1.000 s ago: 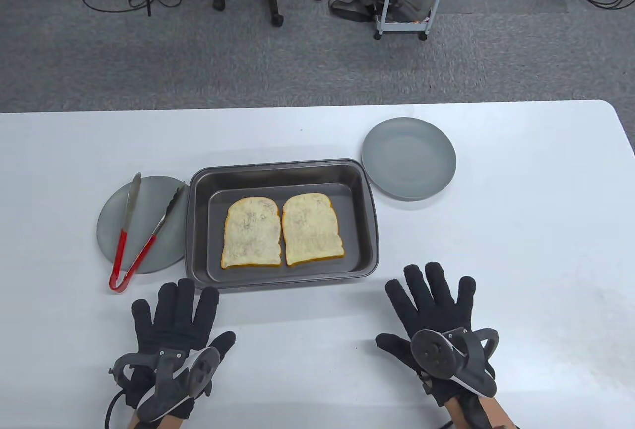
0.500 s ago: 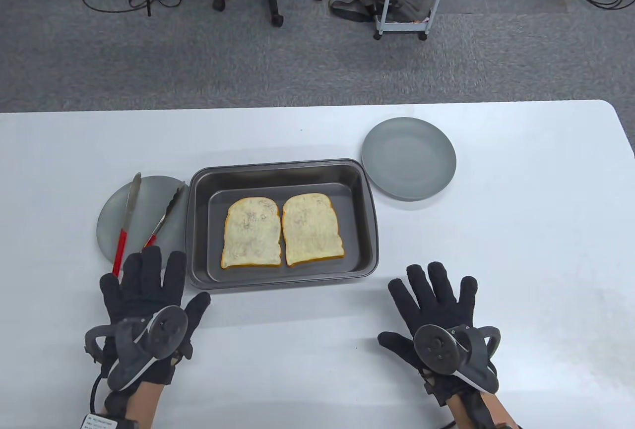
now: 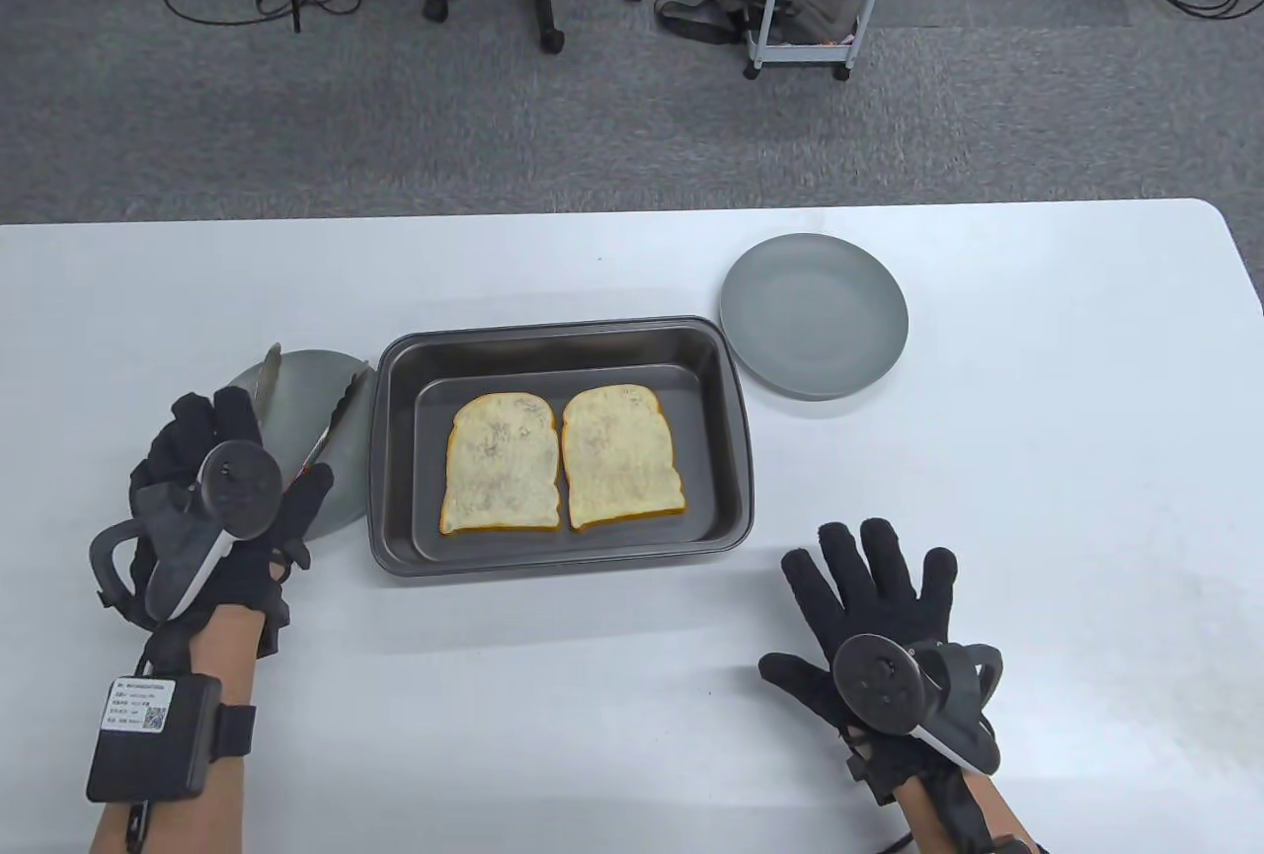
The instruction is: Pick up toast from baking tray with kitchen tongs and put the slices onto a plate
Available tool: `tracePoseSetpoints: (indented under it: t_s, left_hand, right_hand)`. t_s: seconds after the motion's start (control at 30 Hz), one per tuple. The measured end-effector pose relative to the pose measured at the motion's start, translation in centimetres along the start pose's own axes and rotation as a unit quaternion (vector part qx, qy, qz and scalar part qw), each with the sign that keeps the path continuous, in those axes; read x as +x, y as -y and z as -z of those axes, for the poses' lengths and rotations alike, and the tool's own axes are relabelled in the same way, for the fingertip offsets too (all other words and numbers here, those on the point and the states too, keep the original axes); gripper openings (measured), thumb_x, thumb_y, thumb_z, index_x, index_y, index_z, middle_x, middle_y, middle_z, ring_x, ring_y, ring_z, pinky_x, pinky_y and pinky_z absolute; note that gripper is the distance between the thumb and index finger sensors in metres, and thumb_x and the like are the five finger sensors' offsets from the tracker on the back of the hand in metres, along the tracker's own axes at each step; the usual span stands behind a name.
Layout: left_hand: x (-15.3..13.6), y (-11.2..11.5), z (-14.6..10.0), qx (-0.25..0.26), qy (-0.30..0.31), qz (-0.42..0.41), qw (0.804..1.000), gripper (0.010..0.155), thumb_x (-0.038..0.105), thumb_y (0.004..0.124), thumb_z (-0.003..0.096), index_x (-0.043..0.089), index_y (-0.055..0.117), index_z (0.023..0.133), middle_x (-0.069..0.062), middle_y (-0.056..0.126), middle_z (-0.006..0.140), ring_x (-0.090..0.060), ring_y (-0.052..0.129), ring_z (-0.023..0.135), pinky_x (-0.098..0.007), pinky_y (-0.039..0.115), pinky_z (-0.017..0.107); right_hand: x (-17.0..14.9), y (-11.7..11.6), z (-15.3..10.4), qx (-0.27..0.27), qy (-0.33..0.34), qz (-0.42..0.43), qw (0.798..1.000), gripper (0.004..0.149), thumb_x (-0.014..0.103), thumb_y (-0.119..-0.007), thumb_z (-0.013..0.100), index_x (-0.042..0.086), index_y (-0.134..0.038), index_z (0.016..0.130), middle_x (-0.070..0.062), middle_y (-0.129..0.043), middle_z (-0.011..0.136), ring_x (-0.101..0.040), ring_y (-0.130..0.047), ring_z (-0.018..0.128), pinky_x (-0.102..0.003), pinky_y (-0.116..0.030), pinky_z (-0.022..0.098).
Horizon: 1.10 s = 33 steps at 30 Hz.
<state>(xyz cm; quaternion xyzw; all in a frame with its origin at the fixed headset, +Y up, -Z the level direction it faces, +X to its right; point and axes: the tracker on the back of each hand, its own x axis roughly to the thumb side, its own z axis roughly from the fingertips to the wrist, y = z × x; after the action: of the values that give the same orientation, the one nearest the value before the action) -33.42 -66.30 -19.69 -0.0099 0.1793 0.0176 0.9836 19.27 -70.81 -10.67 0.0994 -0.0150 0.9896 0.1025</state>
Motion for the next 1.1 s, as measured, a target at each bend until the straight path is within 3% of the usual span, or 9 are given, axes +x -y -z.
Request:
tracePoseSetpoints:
  t_s: [0.3,0.43,0.53,0.73,0.97,1.1]
  left_hand:
    - [-1.1,4.6,3.4,-0.106,-0.054,0.050,0.992,0.111,0.079,0.086,0.0292,0.014,0.043,0.109,-0.016,0.054,0.110,-0.034,0.074,0.089,-0.050,0.069,0.069]
    - [-0.7,5.9,3.8,-0.131,-0.072,0.099,0.984,0.105,0.075,0.090,0.0293,0.013,0.056,0.106,-0.016,0.067,0.103,-0.034,0.082,0.080,-0.049,0.074,0.064]
    - [-0.7,6.3,4.1,-0.130,-0.090,0.088,0.984,0.097,0.072,0.089,0.0324,0.013,0.061,0.103,-0.016,0.073,0.099,-0.033,0.086,0.074,-0.047,0.076,0.061]
    - [-0.7,5.8,3.9,-0.112,-0.092,0.055,0.988,0.089,0.068,0.089,0.0364,0.012,0.065,0.101,-0.016,0.075,0.097,-0.035,0.087,0.075,-0.048,0.078,0.061]
    - [-0.3,3.0,2.0,-0.050,-0.044,0.022,0.998,0.084,0.067,0.091,0.0369,0.021,0.063,0.102,-0.011,0.072,0.108,-0.039,0.082,0.094,-0.058,0.073,0.069]
    - [-0.2,1.1,0.2,-0.022,-0.015,-0.015,1.000,0.085,0.067,0.090,0.0371,0.021,0.061,0.102,-0.012,0.082,0.103,-0.039,0.093,0.088,-0.056,0.081,0.065]
  right_hand:
    - [-0.3,-0.2,0.2,0.008,-0.009,0.003,1.000,0.089,0.072,-0.079,0.027,0.034,-0.061,0.105,-0.005,-0.048,0.121,-0.040,-0.037,0.114,-0.078,-0.022,0.073]
    - [-0.3,-0.2,0.3,0.008,-0.007,0.007,1.000,0.089,0.072,-0.079,0.027,0.034,-0.061,0.105,-0.005,-0.048,0.120,-0.040,-0.037,0.114,-0.078,-0.022,0.073]
    - [-0.3,-0.2,0.3,0.008,-0.005,0.006,1.000,0.089,0.072,-0.079,0.027,0.034,-0.060,0.105,-0.005,-0.048,0.121,-0.040,-0.037,0.114,-0.078,-0.022,0.073]
    - [-0.4,-0.2,0.3,0.007,-0.005,0.009,1.000,0.089,0.072,-0.079,0.027,0.033,-0.060,0.106,-0.005,-0.048,0.121,-0.040,-0.038,0.114,-0.078,-0.022,0.073]
    - [-0.5,-0.3,0.3,0.007,-0.003,0.019,1.000,0.092,0.071,-0.079,0.027,0.031,-0.054,0.107,-0.005,-0.048,0.120,-0.041,-0.039,0.114,-0.078,-0.025,0.073]
    - [-0.6,-0.3,0.2,0.006,-0.004,0.024,1.000,0.093,0.071,-0.079,0.028,0.031,-0.053,0.107,-0.005,-0.048,0.120,-0.041,-0.039,0.114,-0.078,-0.025,0.073]
